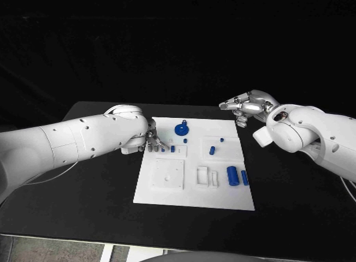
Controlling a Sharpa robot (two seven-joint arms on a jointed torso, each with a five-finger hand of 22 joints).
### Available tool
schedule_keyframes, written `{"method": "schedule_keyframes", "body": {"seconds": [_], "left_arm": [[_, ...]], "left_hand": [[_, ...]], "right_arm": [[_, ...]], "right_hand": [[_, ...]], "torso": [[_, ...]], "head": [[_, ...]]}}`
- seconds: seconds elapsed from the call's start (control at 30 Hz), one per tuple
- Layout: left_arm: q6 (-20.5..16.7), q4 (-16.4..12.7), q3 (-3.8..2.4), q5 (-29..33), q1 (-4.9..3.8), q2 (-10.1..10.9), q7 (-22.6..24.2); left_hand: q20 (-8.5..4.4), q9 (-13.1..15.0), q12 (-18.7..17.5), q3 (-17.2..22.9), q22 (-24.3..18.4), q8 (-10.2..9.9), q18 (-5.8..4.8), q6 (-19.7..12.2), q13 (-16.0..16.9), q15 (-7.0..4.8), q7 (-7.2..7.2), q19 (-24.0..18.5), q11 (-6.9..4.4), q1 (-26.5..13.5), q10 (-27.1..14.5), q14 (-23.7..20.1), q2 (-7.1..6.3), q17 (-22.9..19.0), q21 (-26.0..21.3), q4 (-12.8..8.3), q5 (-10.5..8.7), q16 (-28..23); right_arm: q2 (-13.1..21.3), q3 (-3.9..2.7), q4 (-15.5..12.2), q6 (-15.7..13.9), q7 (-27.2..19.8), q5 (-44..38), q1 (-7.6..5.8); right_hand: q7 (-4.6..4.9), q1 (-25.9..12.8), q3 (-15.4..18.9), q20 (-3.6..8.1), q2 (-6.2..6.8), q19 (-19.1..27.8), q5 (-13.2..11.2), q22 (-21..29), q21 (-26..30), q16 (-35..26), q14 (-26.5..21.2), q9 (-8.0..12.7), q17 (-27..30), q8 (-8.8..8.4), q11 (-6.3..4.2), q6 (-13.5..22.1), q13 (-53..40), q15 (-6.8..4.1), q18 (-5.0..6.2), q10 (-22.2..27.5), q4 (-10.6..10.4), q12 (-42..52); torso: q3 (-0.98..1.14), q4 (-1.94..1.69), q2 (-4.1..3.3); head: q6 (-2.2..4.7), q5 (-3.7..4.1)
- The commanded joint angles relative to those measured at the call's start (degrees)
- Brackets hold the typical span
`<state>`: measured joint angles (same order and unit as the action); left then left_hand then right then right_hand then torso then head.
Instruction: Assemble the parts on the task board
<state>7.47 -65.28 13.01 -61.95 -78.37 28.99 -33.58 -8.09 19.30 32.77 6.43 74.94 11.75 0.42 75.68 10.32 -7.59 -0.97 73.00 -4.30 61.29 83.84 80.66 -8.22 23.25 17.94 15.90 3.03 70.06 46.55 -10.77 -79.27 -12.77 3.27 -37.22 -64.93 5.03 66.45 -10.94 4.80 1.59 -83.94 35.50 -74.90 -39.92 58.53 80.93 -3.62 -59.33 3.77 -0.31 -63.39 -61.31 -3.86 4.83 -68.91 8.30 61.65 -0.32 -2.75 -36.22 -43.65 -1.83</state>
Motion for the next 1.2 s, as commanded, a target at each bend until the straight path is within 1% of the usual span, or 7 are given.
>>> {"method": "schedule_keyframes", "body": {"seconds": [0.03, 0.37, 0.47, 0.57, 0.83, 0.97, 1.2], "left_arm": [[-3.51, -0.34, -0.46, 2.72, -0.18, 0.20, 0.43], [-8.43, -1.42, -3.29, 8.24, -0.79, 1.76, 3.09], [-10.47, -1.80, -3.65, 8.56, -0.99, 2.02, 5.01], [-13.77, -1.96, -3.85, 7.64, -1.11, 1.83, 10.47], [-23.45, -1.18, -3.01, 0.71, -0.95, 0.08, 26.21], [-27.25, -0.44, -2.49, -3.43, -0.62, -0.95, 31.75], [-27.83, 1.12, -1.15, -11.06, -0.32, -2.97, 36.65]], "left_hand": [[-0.25, 0.16, -0.81, -0.20, 0.90, -0.28, -0.42, -0.88, -0.26, -0.26, 0.13, 0.17, 0.37, -0.10, 3.01, -0.05, -0.51, -0.14, -0.33, 0.46, 0.13, -0.54], [1.15, -1.46, -12.66, -1.25, -0.22, -2.39, -0.42, -9.66, -3.58, 1.57, 2.94, -1.17, 1.81, 2.26, 2.61, -2.26, 0.59, -3.85, -4.47, -3.25, 1.15, -5.10], [1.70, -1.85, -17.12, -0.65, -0.97, -2.49, -0.42, -10.76, -5.01, 2.18, 3.45, -1.87, 2.42, 7.88, 0.94, -3.56, 3.37, -4.92, -6.08, -8.93, 9.42, -7.02], [3.42, -3.43, -22.86, 1.09, -2.38, -3.42, -0.42, -11.62, -6.71, 4.14, 4.79, -5.68, 4.33, 16.24, -4.62, -8.78, 5.19, -7.06, -9.25, -15.40, 12.54, -11.73], [4.56, -9.13, -29.22, 1.46, -1.40, -6.40, 0.75, -10.57, -6.84, 5.58, 5.99, -7.08, 6.36, 21.27, -8.25, -9.90, 5.40, -10.39, -10.59, -21.28, 7.25, -18.19], [4.95, -12.04, -29.31, 1.26, -0.20, -8.11, 1.57, -8.31, -6.88, 5.66, 5.79, -6.73, 6.76, 21.33, -9.31, -8.59, 5.47, -10.91, -10.88, -23.54, 6.78, -19.73], [4.73, -15.35, -29.37, 2.54, 1.53, -8.19, 2.16, -8.47, -6.95, 5.44, 5.67, -6.91, 7.59, 20.61, -13.19, -7.66, 5.82, -10.01, -9.18, -27.50, 8.31, -18.87]], "right_arm": [[0.02, -0.04, 0.01, 0.52, -0.35, 0.13, 0.08], [0.09, -0.04, 0.18, 0.51, -0.32, 0.30, 0.20], [0.04, -0.04, 0.30, 0.51, -0.35, 0.40, 0.23], [-0.05, -0.04, 0.47, 0.34, -0.41, 0.48, 0.27], [-0.24, -0.04, 1.00, -0.82, -1.20, 0.50, 0.32], [-0.35, -0.04, 1.38, -1.83, -2.25, 0.47, 0.33], [-0.66, -0.04, 2.23, -3.54, -4.24, -0.43, 0.32]], "right_hand": [[0.07, -0.69, -0.22, 0.53, 0.07, -0.84, 0.17, -4.44, 0.13, -0.33, -0.11, 0.06, -0.06, -0.25, -0.36, -0.47, -0.01, -0.43, 0.66, 0.08, 0.05, 0.03], [0.10, -0.72, -0.26, 0.52, 0.14, -0.86, 0.24, -4.44, 0.13, -0.34, -0.10, 0.06, -0.05, -0.24, -0.35, -0.37, 0.00, -0.42, 0.67, 0.08, 0.01, 0.03], [0.10, -0.72, -0.26, 0.52, 0.14, -0.86, 0.24, -4.44, 0.13, -0.34, -0.10, 0.06, -0.05, -0.24, -0.35, -0.37, 0.00, -0.42, 0.67, 0.08, 0.01, 0.03], [0.13, -0.78, -0.26, 0.51, 0.15, -0.86, 0.21, -4.44, 0.13, -0.34, -0.10, 0.07, -0.05, -0.25, -0.33, -0.24, 0.01, -0.41, 0.67, 0.08, -0.07, 0.01], [0.50, -0.87, -0.25, 0.25, 0.58, -0.06, 0.21, -3.70, 3.36, -2.43, -1.12, 0.06, 1.72, -0.23, -0.06, 0.91, 1.45, -0.15, 1.00, 1.57, -0.12, -1.64], [0.70, -0.65, -0.52, -0.22, 0.84, 3.11, 0.11, 2.12, 20.94, -10.10, -3.74, 0.07, 8.04, -0.24, 0.05, 1.49, 10.32, 0.13, 2.02, 5.42, 0.04, -10.68], [1.08, 0.65, -2.57, -1.36, 1.34, 3.86, -0.67, 16.73, 34.61, -21.19, -7.00, 0.05, 21.94, -0.19, 0.98, 1.77, 35.83, 1.49, 0.60, 1.78, 1.60, -33.41]], "torso": [[0.01, -0.03, 0.05], [0.09, -0.01, -0.02], [0.09, -0.02, -0.02], [0.10, 0.02, -0.11], [0.02, 0.21, -0.26], [0.03, 0.26, -0.21], [0.10, 0.48, -0.41]], "head": [[0.10, -0.05], [0.49, 0.08], [0.72, 0.26], [1.11, 0.67], [1.91, 1.02], [2.09, 1.27], [2.75, 1.51]]}}
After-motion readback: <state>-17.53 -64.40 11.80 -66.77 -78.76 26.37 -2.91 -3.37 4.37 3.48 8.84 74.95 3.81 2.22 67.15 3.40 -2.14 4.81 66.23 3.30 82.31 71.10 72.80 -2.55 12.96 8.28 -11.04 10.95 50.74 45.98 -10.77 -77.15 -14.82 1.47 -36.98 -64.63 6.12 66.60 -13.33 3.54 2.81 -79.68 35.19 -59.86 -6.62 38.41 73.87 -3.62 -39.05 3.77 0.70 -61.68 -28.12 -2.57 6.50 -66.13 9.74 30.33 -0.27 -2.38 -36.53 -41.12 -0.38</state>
